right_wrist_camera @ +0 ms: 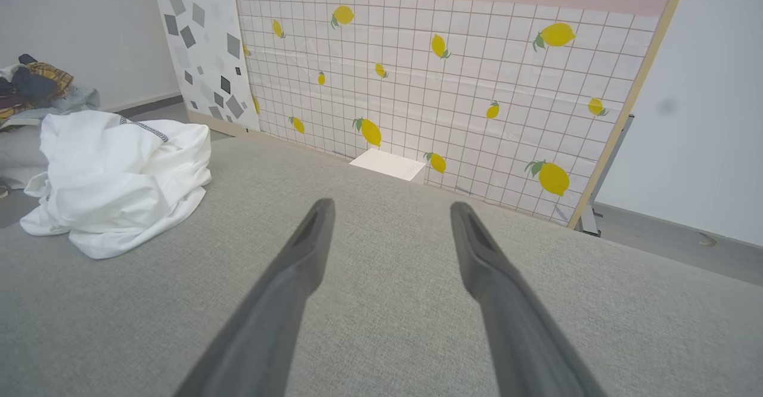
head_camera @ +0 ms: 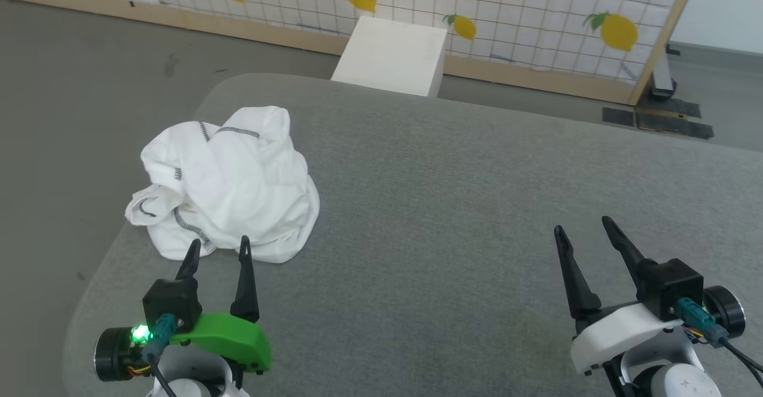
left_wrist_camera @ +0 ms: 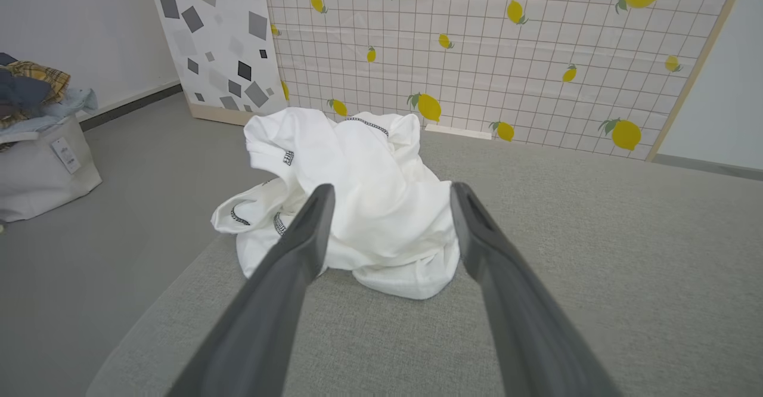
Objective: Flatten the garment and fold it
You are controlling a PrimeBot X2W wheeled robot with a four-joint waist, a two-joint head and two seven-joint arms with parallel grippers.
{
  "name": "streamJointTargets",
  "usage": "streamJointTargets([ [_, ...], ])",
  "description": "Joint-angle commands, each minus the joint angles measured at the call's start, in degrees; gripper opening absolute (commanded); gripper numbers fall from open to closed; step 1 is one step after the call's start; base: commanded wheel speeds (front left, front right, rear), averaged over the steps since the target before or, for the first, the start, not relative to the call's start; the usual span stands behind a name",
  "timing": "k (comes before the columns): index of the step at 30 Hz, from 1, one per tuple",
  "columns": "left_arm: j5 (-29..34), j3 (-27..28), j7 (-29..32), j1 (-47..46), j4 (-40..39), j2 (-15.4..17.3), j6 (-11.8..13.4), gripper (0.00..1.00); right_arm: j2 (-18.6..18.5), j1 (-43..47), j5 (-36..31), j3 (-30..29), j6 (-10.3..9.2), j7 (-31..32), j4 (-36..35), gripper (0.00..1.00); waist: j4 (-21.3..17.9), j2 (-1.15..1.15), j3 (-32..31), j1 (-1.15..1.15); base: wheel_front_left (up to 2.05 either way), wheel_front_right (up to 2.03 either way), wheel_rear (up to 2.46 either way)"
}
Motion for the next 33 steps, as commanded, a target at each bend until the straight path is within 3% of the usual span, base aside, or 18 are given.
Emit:
streamJointTargets([
  [1, -0.5, 0.0, -0.7, -0.3, 0.0, 0.3, 0.4, 1.0, 0.1, -0.9, 0.5, 0.2, -0.04, -0.6, 0.2, 1.0, 1.1, 0.0, 0.1, 0.0, -0.03, -0.03, -0.03],
  [33, -3.5, 1.4, -4.4, 0.5, 0.4, 0.5, 2.2, 1.0, 0.1, -2.4, 1.2, 1.9, -0.06, -3.3, 1.1, 1.0, 8.5, 0.0, 1.0, 0.0, 0.0, 0.0, 0.0],
])
